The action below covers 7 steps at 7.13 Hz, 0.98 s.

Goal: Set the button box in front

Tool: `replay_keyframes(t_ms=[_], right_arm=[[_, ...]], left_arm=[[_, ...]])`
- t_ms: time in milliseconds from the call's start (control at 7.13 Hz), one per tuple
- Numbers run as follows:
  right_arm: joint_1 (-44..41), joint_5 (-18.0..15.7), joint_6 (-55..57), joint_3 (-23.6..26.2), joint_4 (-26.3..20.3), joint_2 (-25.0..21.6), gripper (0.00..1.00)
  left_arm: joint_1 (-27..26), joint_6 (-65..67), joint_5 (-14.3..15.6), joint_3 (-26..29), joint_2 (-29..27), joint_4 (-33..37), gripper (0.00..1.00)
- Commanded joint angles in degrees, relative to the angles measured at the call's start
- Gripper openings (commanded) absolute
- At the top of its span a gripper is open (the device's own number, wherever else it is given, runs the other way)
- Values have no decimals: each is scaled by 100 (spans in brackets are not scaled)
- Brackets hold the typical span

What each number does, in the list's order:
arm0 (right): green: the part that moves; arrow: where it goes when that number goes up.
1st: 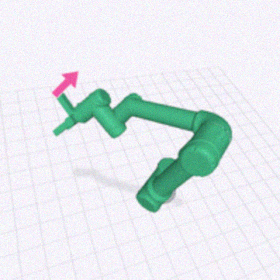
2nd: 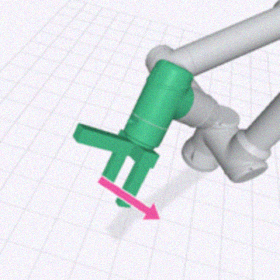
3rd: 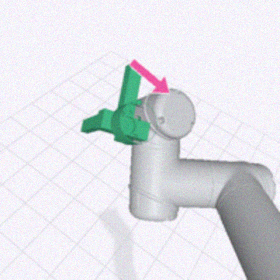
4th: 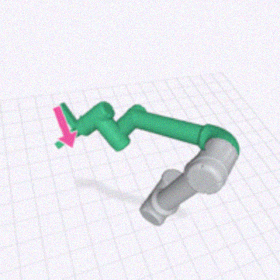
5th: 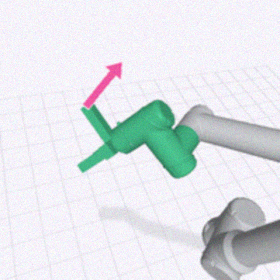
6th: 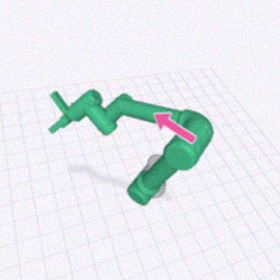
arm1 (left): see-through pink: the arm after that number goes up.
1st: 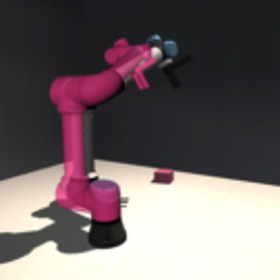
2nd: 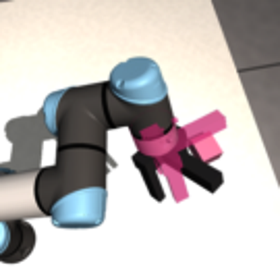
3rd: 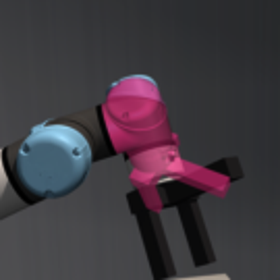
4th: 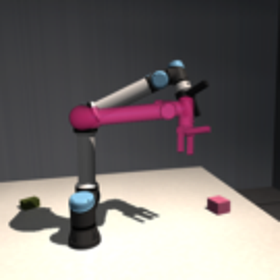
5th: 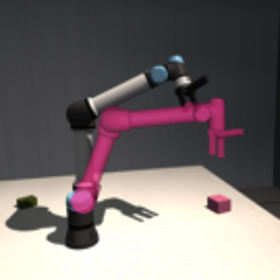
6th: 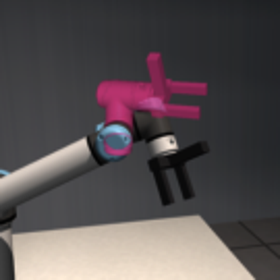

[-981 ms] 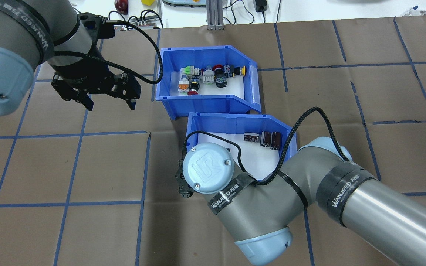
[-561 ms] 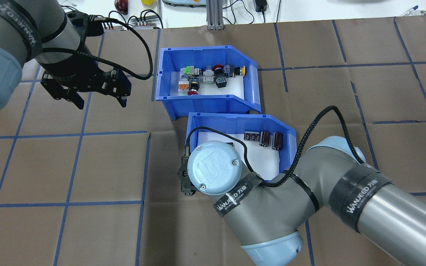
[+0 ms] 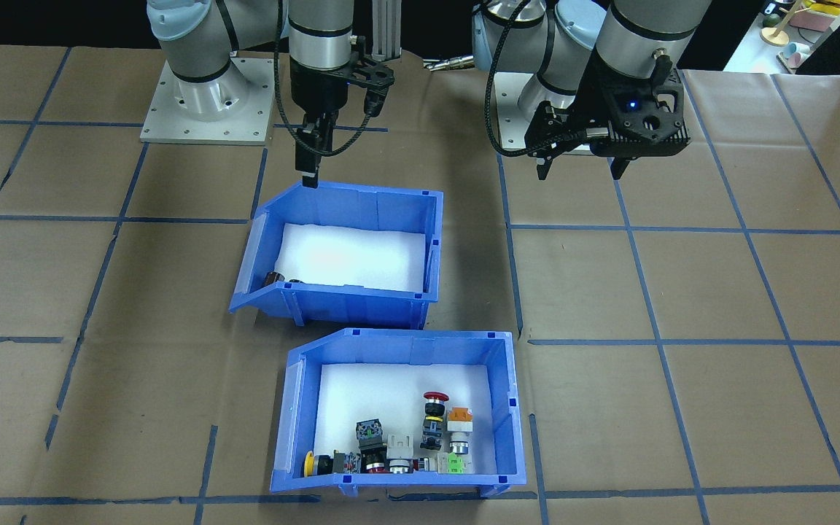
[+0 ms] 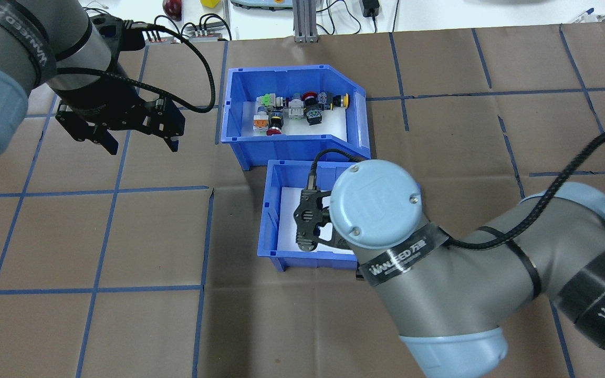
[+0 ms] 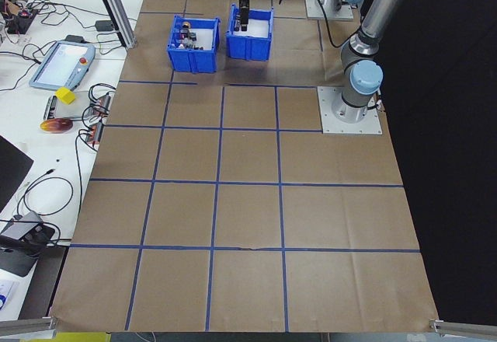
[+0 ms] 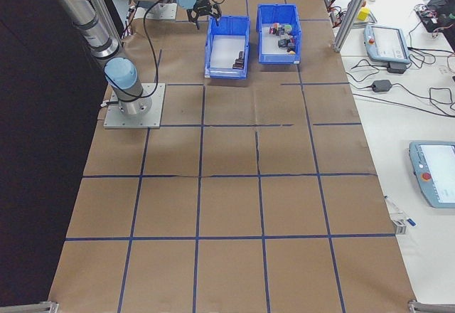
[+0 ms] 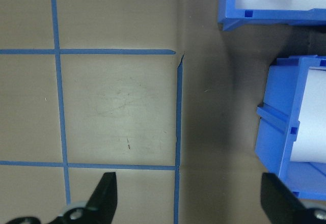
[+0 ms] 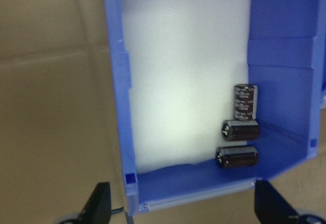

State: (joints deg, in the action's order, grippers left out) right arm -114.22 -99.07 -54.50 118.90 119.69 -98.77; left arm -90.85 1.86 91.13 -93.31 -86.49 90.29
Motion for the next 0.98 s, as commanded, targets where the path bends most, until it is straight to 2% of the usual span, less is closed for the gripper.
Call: replay_keyframes(t_ms=[0, 140, 280, 421, 561, 701, 841], right_arm=[[854, 458, 254, -225, -25, -55, 100], [1127, 458, 526, -392, -121, -55, 100], [1399, 537, 1216, -638, -461, -55, 100], [1698, 973, 2058, -1040, -1073, -46, 100], [2023, 1247, 2736, -1453, -1828, -28, 100], [2313, 1258, 3030, -1805, -2592, -20, 100], [2534, 1249, 3616, -2026, -3087, -19, 100]], left_arm=[[-12, 8, -16, -3, 9, 6, 99], [-38, 8, -16, -12, 18, 6, 99], [-47, 8, -16, -21, 26, 6, 99], [-47, 8, -7, -29, 44, 32, 99], [-56, 8, 1, -38, 44, 50, 99], [-56, 8, 2, -38, 44, 50, 99], [-56, 8, 2, -38, 44, 50, 99]])
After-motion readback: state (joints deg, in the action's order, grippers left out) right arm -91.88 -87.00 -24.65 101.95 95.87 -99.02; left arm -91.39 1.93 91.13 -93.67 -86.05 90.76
